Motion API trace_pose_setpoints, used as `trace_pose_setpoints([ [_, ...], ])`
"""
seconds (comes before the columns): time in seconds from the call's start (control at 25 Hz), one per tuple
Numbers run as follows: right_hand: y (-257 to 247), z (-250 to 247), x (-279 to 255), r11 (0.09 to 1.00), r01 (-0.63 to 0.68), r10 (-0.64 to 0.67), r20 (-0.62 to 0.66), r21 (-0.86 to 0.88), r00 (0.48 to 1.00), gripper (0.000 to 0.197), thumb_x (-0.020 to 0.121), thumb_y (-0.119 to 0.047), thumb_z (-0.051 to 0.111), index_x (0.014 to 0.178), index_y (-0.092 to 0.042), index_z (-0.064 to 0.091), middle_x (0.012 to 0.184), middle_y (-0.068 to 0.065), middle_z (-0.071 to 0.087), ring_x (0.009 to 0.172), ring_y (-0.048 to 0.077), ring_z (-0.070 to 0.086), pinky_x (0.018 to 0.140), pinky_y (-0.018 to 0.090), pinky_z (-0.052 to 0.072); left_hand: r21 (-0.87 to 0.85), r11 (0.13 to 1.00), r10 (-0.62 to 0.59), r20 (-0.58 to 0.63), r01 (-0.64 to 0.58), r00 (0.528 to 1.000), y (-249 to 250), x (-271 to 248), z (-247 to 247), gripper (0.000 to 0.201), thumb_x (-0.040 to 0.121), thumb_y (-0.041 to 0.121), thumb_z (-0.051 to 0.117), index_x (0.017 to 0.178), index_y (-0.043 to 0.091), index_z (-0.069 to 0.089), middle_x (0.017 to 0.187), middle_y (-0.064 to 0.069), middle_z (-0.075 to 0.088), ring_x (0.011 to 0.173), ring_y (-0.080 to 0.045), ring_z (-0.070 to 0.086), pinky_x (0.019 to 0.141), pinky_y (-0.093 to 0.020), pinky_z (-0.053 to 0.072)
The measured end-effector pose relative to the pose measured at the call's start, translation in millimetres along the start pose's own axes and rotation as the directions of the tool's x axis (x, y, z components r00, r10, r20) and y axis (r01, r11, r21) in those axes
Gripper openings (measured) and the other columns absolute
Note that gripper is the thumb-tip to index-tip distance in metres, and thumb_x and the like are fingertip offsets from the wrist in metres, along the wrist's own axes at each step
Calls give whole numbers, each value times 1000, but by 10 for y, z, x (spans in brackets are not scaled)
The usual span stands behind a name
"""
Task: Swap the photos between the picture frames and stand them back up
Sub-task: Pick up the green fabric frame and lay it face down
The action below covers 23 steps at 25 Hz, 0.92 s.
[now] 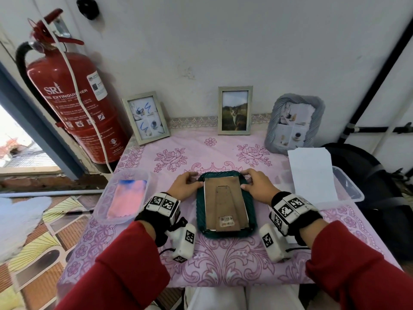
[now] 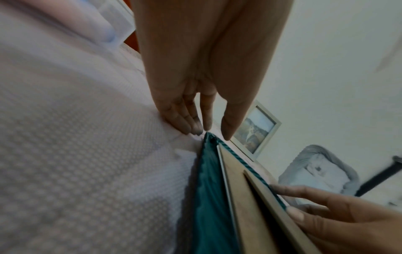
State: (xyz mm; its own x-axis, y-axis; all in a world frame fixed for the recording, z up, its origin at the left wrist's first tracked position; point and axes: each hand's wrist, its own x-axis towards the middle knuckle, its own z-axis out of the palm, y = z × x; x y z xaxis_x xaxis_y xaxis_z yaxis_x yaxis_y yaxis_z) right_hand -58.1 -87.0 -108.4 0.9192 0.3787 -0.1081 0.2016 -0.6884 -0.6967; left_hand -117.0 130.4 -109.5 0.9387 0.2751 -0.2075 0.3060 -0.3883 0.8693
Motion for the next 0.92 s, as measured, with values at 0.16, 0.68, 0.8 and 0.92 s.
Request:
trace_pose_setpoints([
  [0.16,56,-65,-272,988,-8,-13,134,154,991,69,84,1,63,144,-6,27,128,14,40,120,22,44,105,29,35,107,991,86,-31,-82,996,48,-386,62,31,82,13,67,111,10,57,108,-6,49,107,-21,49,94,-28,42],
  [0.68,165,-37,-578,950,45,-86,120,309,989,71,79,4,68,141,-6,33,147,10,38,138,20,35,115,34,29,450,891,4,-116,49,993,139,-953,469,45,68,57,70,97,23,61,129,-2,28,126,-21,24,103,-40,23],
  [0.8,172,-33,-578,954,52,-88,111,296,990,72,78,3,69,140,-5,34,147,12,39,137,21,36,115,36,29,337,941,7,-147,43,989,137,-946,484,42,68,50,74,96,23,61,126,-1,29,122,-19,27,103,-37,24],
  [0.92,170,-51,-590,953,56,-94,117,299,989,71,78,3,70,139,-6,36,145,10,40,137,21,36,115,35,30,314,949,30,-183,30,983,116,-948,458,38,67,45,76,93,24,58,115,2,32,118,-18,34,101,-35,29],
])
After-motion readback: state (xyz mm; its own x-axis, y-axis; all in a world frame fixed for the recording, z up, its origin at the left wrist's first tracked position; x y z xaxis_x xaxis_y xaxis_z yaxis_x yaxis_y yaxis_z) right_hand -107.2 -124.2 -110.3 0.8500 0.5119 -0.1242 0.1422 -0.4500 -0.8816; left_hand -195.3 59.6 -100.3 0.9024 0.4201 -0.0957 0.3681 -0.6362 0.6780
